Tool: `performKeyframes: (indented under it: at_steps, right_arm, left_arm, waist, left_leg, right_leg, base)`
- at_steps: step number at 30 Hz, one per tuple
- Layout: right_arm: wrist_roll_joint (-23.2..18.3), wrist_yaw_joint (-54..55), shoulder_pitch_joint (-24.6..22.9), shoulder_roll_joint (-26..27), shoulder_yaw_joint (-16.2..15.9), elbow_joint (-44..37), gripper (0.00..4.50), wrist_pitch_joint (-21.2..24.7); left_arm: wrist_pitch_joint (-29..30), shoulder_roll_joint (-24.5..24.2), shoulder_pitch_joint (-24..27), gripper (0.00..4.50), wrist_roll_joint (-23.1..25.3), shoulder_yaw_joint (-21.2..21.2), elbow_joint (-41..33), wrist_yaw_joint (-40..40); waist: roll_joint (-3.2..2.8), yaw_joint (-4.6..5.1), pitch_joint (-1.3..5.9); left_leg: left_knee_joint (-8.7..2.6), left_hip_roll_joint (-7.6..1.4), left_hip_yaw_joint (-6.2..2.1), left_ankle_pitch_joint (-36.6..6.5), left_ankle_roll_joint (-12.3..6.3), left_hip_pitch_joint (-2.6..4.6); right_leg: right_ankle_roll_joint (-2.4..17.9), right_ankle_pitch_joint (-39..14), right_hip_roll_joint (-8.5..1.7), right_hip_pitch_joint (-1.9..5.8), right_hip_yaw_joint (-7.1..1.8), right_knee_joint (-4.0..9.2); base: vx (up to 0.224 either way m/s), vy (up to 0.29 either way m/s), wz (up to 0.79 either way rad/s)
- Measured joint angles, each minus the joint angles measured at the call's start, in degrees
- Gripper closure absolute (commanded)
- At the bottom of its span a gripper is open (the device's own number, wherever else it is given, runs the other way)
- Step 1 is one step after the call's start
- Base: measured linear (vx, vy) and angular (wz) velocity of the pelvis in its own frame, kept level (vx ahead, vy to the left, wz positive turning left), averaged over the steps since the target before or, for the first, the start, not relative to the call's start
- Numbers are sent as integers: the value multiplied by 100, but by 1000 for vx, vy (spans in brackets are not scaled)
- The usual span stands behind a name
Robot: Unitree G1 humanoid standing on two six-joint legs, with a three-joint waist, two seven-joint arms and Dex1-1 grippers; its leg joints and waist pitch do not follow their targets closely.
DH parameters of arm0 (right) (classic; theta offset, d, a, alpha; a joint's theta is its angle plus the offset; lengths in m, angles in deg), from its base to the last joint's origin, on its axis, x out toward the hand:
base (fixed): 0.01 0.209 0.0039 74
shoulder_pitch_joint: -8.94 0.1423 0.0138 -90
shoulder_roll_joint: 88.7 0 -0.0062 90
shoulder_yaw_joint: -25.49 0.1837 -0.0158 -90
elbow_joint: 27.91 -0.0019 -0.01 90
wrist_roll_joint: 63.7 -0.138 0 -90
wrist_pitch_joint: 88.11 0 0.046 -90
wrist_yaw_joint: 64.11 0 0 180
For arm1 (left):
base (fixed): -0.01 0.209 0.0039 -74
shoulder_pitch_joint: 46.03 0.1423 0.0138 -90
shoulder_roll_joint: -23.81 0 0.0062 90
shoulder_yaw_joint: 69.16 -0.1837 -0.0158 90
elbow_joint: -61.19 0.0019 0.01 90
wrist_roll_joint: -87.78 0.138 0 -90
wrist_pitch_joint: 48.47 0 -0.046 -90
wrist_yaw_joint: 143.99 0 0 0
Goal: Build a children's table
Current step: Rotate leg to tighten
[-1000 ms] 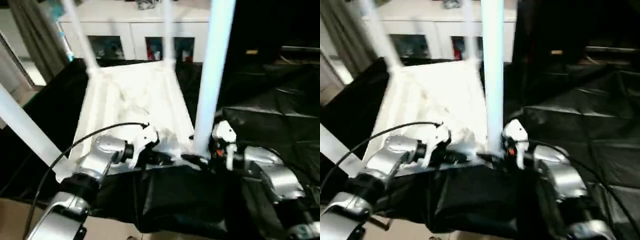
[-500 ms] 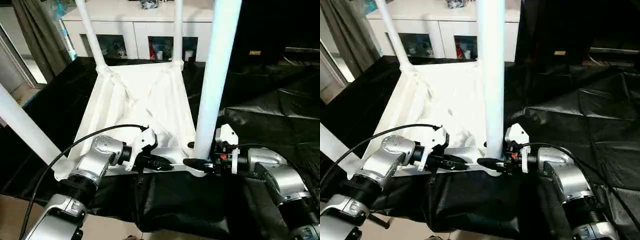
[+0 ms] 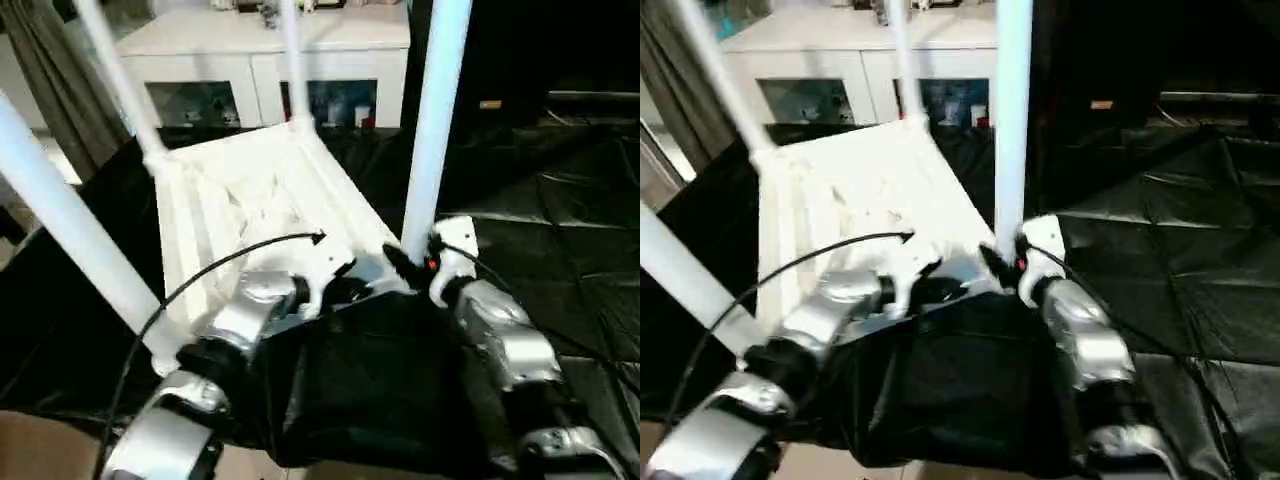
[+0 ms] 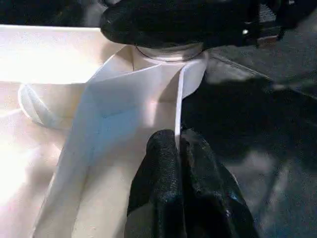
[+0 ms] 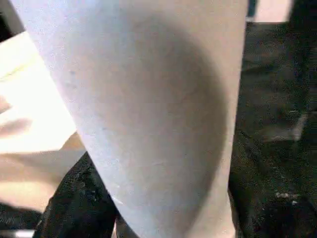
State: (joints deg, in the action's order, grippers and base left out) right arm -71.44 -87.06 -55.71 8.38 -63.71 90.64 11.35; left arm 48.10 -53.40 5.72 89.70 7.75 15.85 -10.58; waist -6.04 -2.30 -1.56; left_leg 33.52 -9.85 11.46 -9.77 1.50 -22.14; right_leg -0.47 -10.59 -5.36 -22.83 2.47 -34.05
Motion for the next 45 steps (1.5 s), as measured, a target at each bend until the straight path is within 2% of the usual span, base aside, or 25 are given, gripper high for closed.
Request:
performKeyframes:
  at_steps: [1, 2, 6, 8, 16, 19, 20, 23, 25, 28, 29, 37, 39, 42, 45]
  right_arm:
    - [5, 0, 0, 6, 3, 14, 193, -19]
    - [7, -3, -2, 10, 4, 16, 137, -30]
    - [10, -353, -40, -30, 0, -56, 102, 4]
    - [-65, -1033, -111, -315, -162, -177, 78, 16]
    - [-506, -3168, -333, -1090, -643, -616, 78, 183]
    - [-617, -3819, -341, -1299, -783, -715, 78, 282]
    - [-641, -4025, -341, -1347, -829, -742, 111, 306]
    - [-728, -4339, -340, -1500, -867, -759, 118, 358]
    - [-751, -4394, -340, -1530, -867, -761, 149, 360]
    - [-791, -4579, -341, -1604, -878, -789, 160, 394]
    - [-792, -4594, -341, -1608, -878, -811, 182, 410]
    - [-751, -4199, -537, -1419, -790, -968, 196, 383]
    - [-585, -3373, -517, -1095, -600, -754, 197, 268]
    - [-443, -2227, -411, -694, -323, -476, 197, 165]
    - [-346, -1444, -328, -362, -178, -366, 197, 177]
  left_arm:
    - [-7, 7, -3, 450, 0, 14, 23, 0]
    - [-13, 8, -3, 450, 0, 18, 29, -3]
    - [-29, -86, -1, 450, -8, 20, 9, -177]
    - [-49, -274, 58, 450, -54, 12, -110, -512]
    - [-122, -1122, 417, 450, -313, -55, -706, -1935]
    - [-56, -1352, 538, 450, -422, -103, -936, -2441]
    - [-39, -1388, 574, 450, -447, -137, -1017, -2584]
    - [-3, -1437, 583, 450, -448, -186, -1091, -2801]
    - [9, -1457, 603, 450, -451, -187, -1132, -2834]
    - [139, -1521, 686, 450, -471, -189, -1352, -2912]
    - [172, -1523, 702, 450, -474, -189, -1403, -2916]
    - [141, -1479, 732, 450, -437, -186, -1392, -2710]
    - [81, -1274, 602, 450, -296, -120, -1148, -2139]
    - [119, -917, 444, 450, -176, -63, -875, -1378]
    - [103, -661, 306, 450, -69, -42, -633, -819]
  waist:
    - [18, 1, -10]
    - [9, -1, -4]
    - [31, 3, -14]
    - [58, 7, -25]
    - [168, -23, -79]
    - [195, -111, -94]
    - [206, -151, -101]
    - [223, -281, -112]
    - [234, -290, -120]
    - [252, -285, -132]
    - [256, -284, -135]
    - [247, -285, -130]
    - [246, -249, -130]
    - [226, -119, -118]
    - [202, -91, -103]
  left_leg:
    - [-1, 0, -1, 0, 0, -2]
    - [-1, 0, -1, 0, 0, -2]
    - [-1, -2, -2, 0, 0, -5]
    - [-6, -4, -2, 0, -1, -8]
    - [-9, -19, 1, 1, -2, -21]
    - [-4, -21, 1, 0, -1, -31]
    - [-2, -19, 3, -1, -2, -35]
    - [10, -18, 7, -3, -6, -42]
    - [14, -17, 8, -3, -6, -42]
    - [14, -17, 8, -3, -6, -42]
    - [14, -18, 8, -3, -6, -41]
    - [18, -19, 6, -3, -5, -41]
    - [25, -19, 6, 0, -4, -24]
    - [27, -12, 8, 1, -1, 6]
    - [24, -11, 6, 1, -1, 12]
  right_leg:
    - [-2, -1, 0, 0, 1, 0]
    - [-2, -1, 0, 0, 1, 0]
    - [-2, -1, 0, -3, 5, -1]
    - [-2, -1, 1, -8, 8, -1]
    - [-1, -1, 7, -28, 20, -8]
    - [0, -1, 7, -33, 22, -7]
    - [0, -1, 3, -33, 21, -7]
    - [2, 0, 2, -34, 14, -7]
    - [4, 2, 1, -33, 13, -8]
    - [6, 3, 1, -34, 13, -10]
    - [6, 3, 1, -34, 14, -12]
    - [9, 5, 1, -34, 15, -18]
    - [22, 13, 1, -26, 12, -23]
    - [20, 12, 1, -3, -1, -18]
    - [-4, -2, 1, 3, -2, -13]
  base:
    - [0, 0, 0]
    - [0, 0, 0]
    - [0, 0, 0]
    - [0, 0, 0]
    - [0, 0, 0]
    - [0, 0, 0]
    - [0, 0, 0]
    - [0, 0, 0]
    - [0, 0, 0]
    - [0, 0, 0]
    - [0, 0, 0]
    - [0, 0, 0]
    - [0, 0, 0]
    - [0, 0, 0]
    - [0, 0, 0]
